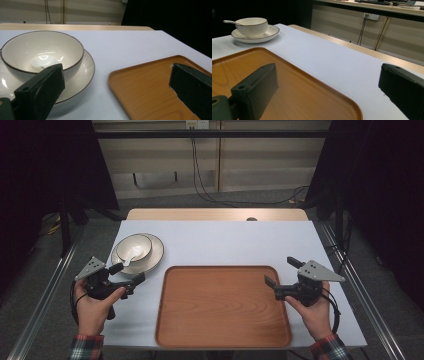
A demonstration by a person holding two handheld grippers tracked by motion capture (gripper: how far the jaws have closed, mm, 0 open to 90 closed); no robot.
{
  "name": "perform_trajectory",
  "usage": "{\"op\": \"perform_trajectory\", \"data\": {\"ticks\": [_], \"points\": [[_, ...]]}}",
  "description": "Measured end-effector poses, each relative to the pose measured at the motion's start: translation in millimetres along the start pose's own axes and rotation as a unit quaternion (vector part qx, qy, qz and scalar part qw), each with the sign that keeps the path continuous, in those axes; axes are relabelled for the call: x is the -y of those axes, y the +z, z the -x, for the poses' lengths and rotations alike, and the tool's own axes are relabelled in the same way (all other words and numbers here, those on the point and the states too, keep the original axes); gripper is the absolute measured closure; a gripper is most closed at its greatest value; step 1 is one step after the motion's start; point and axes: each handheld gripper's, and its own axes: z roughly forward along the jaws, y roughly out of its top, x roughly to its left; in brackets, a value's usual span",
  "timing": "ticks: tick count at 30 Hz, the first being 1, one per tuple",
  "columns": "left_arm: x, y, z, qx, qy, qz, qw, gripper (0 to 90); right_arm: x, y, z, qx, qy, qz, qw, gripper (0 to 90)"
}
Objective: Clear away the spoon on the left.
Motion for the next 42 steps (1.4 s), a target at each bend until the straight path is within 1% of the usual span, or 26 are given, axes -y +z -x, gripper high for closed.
{"op": "perform_trajectory", "data": {"ticks": [3,4,6,7,8,10,11,12,13,15,17,19,21,22,23,24,25,26,29,31,32,35,36,37,39,42], "points": [[0.3,0.3,-1.1,-0.002,-0.003,-0.003,1.0000,1.8,0.0,0.2,0.1,-0.002,-0.001,-0.001,1.0000,1.9],[0.3,0.6,-0.9,-0.013,0.003,-0.006,0.9999,2.2,0.2,-0.1,0.2,0.002,0.001,-0.003,1.0000,1.9],[0.4,1.1,-1.4,-0.017,0.004,-0.006,0.9998,3.0,0.2,-0.1,0.4,0.003,0.001,-0.004,1.0000,1.9],[0.6,1.6,-1.7,-0.022,0.004,-0.007,0.9997,3.3,0.3,0.1,0.5,0.001,0.002,-0.004,1.0000,2.0],[1.0,2.1,-2.6,-0.022,0.003,-0.008,0.9997,4.1,0.4,0.5,0.6,-0.003,0.002,-0.004,1.0000,2.0],[2.4,3.8,-3.6,-0.025,-0.004,-0.009,0.9996,4.4,0.4,0.6,0.4,0.000,0.001,-0.003,1.0000,2.0],[2.4,3.8,-3.6,-0.025,-0.004,-0.009,0.9996,4.7,0.3,0.6,0.6,-0.005,0.002,-0.004,1.0000,2.0],[2.7,4.9,-5.1,-0.030,0.002,-0.012,0.9995,5.5,0.2,0.7,0.5,-0.005,0.003,-0.003,1.0000,2.0],[2.8,5.4,-5.2,-0.035,0.000,-0.010,0.9993,6.4,0.3,0.7,0.4,-0.005,0.003,-0.002,1.0000,2.0],[3.4,6.1,-6.5,-0.055,0.001,-0.015,0.9984,8.2,0.5,0.8,-0.2,-0.004,0.002,-0.004,1.0000,2.0],[5.9,7.3,-8.2,-0.074,-0.005,-0.019,0.9971,8.7,0.7,0.5,-1.0,-0.008,0.002,-0.005,1.0000,2.0],[7.0,7.5,-10.0,-0.075,-0.002,-0.021,0.9970,10.0,0.6,0.0,-1.6,-0.010,0.000,-0.006,0.9999,2.0],[9.0,7.9,-12.8,-0.088,-0.004,-0.022,0.9959,13.0,0.2,-0.8,-2.2,-0.009,-0.002,-0.003,1.0000,2.1],[9.3,7.5,-15.0,-0.097,0.001,-0.015,0.9951,14.7,0.2,-1.7,-2.9,-0.005,-0.001,-0.004,1.0000,2.2],[9.3,7.5,-15.0,-0.097,0.001,-0.015,0.9951,15.6,0.3,-1.8,-3.0,-0.005,0.000,-0.005,1.0000,2.2],[9.2,7.6,-16.0,-0.106,0.004,-0.013,0.9943,17.9,0.5,-1.9,-2.9,-0.006,-0.002,-0.006,1.0000,2.2],[8.9,7.9,-17.7,-0.108,0.005,-0.015,0.9940,17.9,0.5,-1.9,-2.9,-0.006,-0.002,-0.006,1.0000,2.2],[9.0,8.7,-19.3,-0.111,0.001,-0.016,0.9936,22.1,0.7,-2.2,-3.0,-0.007,-0.001,-0.006,1.0000,2.2],[10.9,12.8,-24.2,-0.121,0.003,-0.022,0.9924,25.8,0.6,-2.3,-2.8,-0.009,-0.003,-0.004,0.9999,2.2],[10.6,14.7,-26.9,-0.132,0.009,-0.013,0.9911,29.1,0.8,-2.3,-3.0,-0.008,0.000,-0.006,1.0000,2.2],[10.0,15.3,-28.8,-0.128,0.009,-0.012,0.9917,30.8,0.9,-2.1,-2.9,-0.008,0.000,-0.006,0.9999,2.2],[10.2,17.2,-30.9,-0.130,0.008,-0.011,0.9915,38.0,0.8,-1.9,-3.2,-0.006,-0.002,-0.005,1.0000,2.2],[11.6,19.4,-32.3,-0.128,0.005,-0.019,0.9916,40.4,0.9,-1.8,-3.3,-0.005,-0.003,-0.005,1.0000,2.2],[11.6,19.4,-32.3,-0.128,0.005,-0.019,0.9916,42.0,0.9,-1.8,-3.3,-0.005,-0.003,-0.005,1.0000,2.2],[13.9,22.0,-34.3,-0.135,0.002,-0.021,0.9907,42.8,0.9,-1.8,-3.1,-0.006,-0.002,-0.005,1.0000,2.2],[14.8,23.1,-35.7,-0.129,-0.003,-0.020,0.9914,48.1,0.9,-2.0,-2.9,-0.008,-0.003,-0.005,1.0000,2.2]]}}
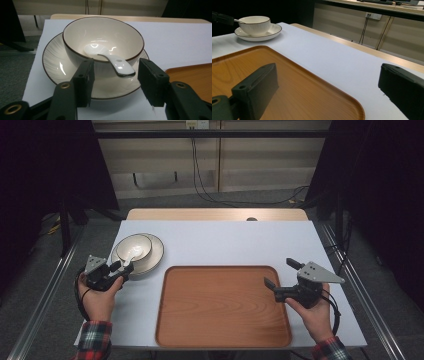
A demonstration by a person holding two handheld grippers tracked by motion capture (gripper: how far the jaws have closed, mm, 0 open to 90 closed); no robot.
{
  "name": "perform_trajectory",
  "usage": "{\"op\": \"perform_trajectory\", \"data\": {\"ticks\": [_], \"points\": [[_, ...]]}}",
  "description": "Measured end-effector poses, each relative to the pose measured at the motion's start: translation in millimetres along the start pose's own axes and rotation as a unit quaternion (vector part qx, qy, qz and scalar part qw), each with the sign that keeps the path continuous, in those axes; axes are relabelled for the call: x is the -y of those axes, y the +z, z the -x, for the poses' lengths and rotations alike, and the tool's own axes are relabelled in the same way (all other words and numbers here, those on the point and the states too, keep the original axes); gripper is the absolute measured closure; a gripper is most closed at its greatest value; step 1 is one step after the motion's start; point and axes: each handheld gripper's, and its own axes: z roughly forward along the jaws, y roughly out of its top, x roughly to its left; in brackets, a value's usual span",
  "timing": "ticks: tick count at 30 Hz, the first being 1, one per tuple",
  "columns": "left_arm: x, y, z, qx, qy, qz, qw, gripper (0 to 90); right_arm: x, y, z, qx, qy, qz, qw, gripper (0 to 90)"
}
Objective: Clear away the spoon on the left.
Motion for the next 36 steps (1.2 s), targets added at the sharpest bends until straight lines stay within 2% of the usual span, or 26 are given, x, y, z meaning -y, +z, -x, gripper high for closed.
{"op": "perform_trajectory", "data": {"ticks": [2,3,8,14,15,17,19,21,22,25,26,31,36], "points": [[0.4,1.0,-0.3,0.005,-0.004,0.001,1.0000,50.8,0.0,0.0,-0.1,-0.001,0.000,0.000,1.0000,2.2],[1.6,2.0,-1.5,0.007,-0.012,0.002,0.9999,52.1,-0.1,-0.1,-0.1,-0.001,0.000,0.000,1.0000,2.2],[2.1,2.8,-3.2,-0.001,-0.007,0.008,0.9999,59.4,0.1,0.1,-0.2,0.000,0.000,-0.002,1.0000,2.2],[2.8,4.2,-2.4,0.003,-0.012,0.011,0.9999,68.2,0.3,0.1,-0.3,0.001,-0.002,-0.003,1.0000,2.2],[2.8,4.6,-2.5,0.008,-0.014,0.012,0.9998,68.8,0.4,0.0,-0.5,0.000,-0.002,-0.004,1.0000,2.2],[2.9,3.8,-2.9,0.002,-0.020,0.015,0.9997,72.5,0.5,-0.2,-0.7,0.001,0.000,-0.004,1.0000,2.2],[2.8,3.0,-4.2,0.009,-0.026,0.015,0.9995,75.2,0.5,-0.2,-0.9,-0.001,-0.001,-0.005,1.0000,2.2],[2.8,2.6,-4.2,0.003,-0.027,0.017,0.9995,77.2,0.5,-0.1,-0.9,-0.002,-0.002,-0.004,1.0000,2.2],[2.4,2.5,-4.6,0.011,-0.034,0.021,0.9991,78.5,0.4,-0.3,-1.0,0.000,-0.003,-0.005,1.0000,2.2],[1.2,1.2,-3.9,0.012,-0.035,0.024,0.9990,83.7,0.6,-0.6,-0.5,-0.001,0.000,-0.004,1.0000,2.2],[0.7,0.8,-4.4,0.010,-0.032,0.025,0.9991,84.0,0.6,-0.8,-0.3,-0.002,0.001,-0.004,1.0000,2.2],[-1.5,0.5,-5.9,0.012,-0.044,0.032,0.9984,85.1,0.9,-0.8,-0.2,-0.005,0.000,-0.004,1.0000,2.2],[-7.5,-2.8,-6.5,0.010,-0.036,0.038,0.9986,85.4,1.3,-0.9,0.8,-0.003,0.002,-0.005,1.0000,2.2]]}}
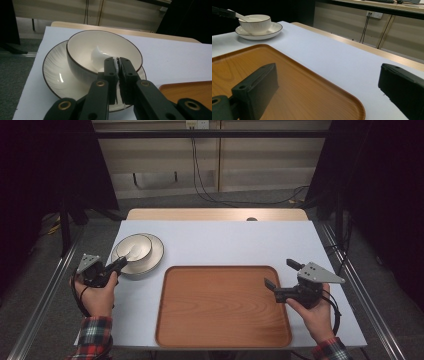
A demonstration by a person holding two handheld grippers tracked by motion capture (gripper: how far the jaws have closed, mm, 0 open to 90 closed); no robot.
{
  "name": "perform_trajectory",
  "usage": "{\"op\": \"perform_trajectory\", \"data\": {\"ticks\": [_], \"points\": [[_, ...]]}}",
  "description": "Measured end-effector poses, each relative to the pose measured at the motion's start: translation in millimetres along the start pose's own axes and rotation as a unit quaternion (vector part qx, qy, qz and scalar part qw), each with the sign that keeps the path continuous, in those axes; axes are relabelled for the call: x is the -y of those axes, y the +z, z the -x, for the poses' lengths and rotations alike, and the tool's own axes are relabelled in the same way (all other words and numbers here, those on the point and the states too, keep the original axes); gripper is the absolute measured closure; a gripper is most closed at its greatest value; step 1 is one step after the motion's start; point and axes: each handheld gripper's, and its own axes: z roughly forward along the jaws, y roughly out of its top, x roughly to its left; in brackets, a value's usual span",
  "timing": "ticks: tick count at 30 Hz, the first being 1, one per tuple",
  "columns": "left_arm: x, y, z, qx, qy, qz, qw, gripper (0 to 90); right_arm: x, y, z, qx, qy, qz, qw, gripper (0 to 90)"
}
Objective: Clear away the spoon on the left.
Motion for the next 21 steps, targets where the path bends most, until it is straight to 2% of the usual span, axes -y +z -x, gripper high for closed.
{"op": "perform_trajectory", "data": {"ticks": [9,10,15,21], "points": [[-10.3,-3.3,3.4,0.002,0.013,0.001,0.9999,85.6,-0.3,-1.5,1.0,0.003,0.002,0.001,1.0000,2.2],[-12.3,-4.7,4.3,0.012,0.014,0.001,0.9998,85.6,-0.1,-1.5,1.3,0.002,0.002,0.001,1.0000,2.2],[-20.3,-8.6,10.0,0.017,0.025,0.006,0.9995,85.6,-0.1,-0.8,0.1,-0.001,0.001,0.002,1.0000,2.2],[-28.7,-13.2,15.0,0.033,0.018,0.020,0.9991,85.6,-0.3,-1.0,0.0,-0.001,0.001,0.006,1.0000,2.2]]}}
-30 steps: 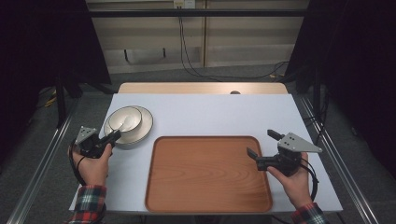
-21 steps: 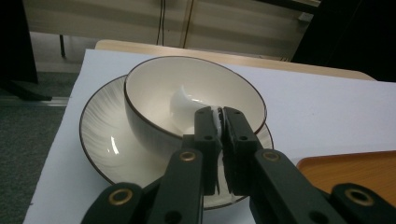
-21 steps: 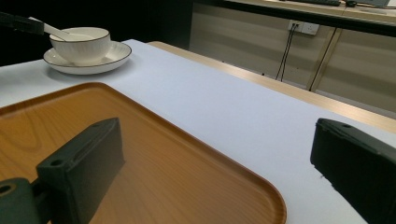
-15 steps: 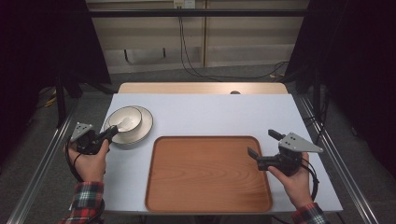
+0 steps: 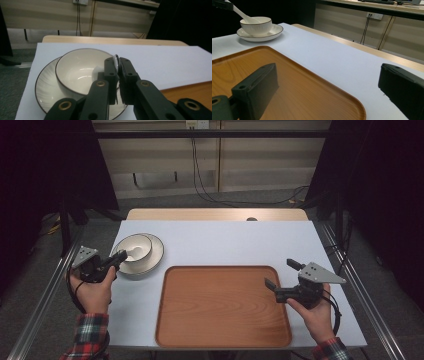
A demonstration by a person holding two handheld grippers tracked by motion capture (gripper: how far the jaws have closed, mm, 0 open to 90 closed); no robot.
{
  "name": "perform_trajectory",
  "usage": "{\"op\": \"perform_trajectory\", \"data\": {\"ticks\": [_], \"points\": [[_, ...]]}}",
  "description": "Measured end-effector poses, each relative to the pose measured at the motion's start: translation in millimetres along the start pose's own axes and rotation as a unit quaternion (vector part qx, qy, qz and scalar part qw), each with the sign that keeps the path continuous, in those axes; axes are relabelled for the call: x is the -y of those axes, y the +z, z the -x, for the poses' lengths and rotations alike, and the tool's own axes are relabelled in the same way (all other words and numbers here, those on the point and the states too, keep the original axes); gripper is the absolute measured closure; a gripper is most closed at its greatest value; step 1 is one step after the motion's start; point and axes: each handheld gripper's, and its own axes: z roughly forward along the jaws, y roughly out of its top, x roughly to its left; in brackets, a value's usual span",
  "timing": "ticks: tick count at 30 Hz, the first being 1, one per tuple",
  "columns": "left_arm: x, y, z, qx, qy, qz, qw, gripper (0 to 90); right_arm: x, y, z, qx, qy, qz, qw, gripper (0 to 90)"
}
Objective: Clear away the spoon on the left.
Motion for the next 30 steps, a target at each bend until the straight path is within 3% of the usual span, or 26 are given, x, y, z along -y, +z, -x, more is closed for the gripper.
{"op": "perform_trajectory", "data": {"ticks": [12,20,30], "points": [[-18.9,-9.2,7.8,0.034,-0.002,0.002,0.9994,85.5,0.2,1.1,-0.8,0.002,0.000,-0.002,1.0000,2.2],[-29.3,-14.7,13.7,0.043,0.003,0.003,0.9991,85.6,0.1,1.2,-1.0,0.002,0.002,-0.002,1.0000,2.2],[-36.9,-16.8,34.0,0.092,0.009,-0.007,0.9957,85.6,-0.1,1.2,-1.1,0.000,0.002,-0.002,1.0000,2.2]]}}
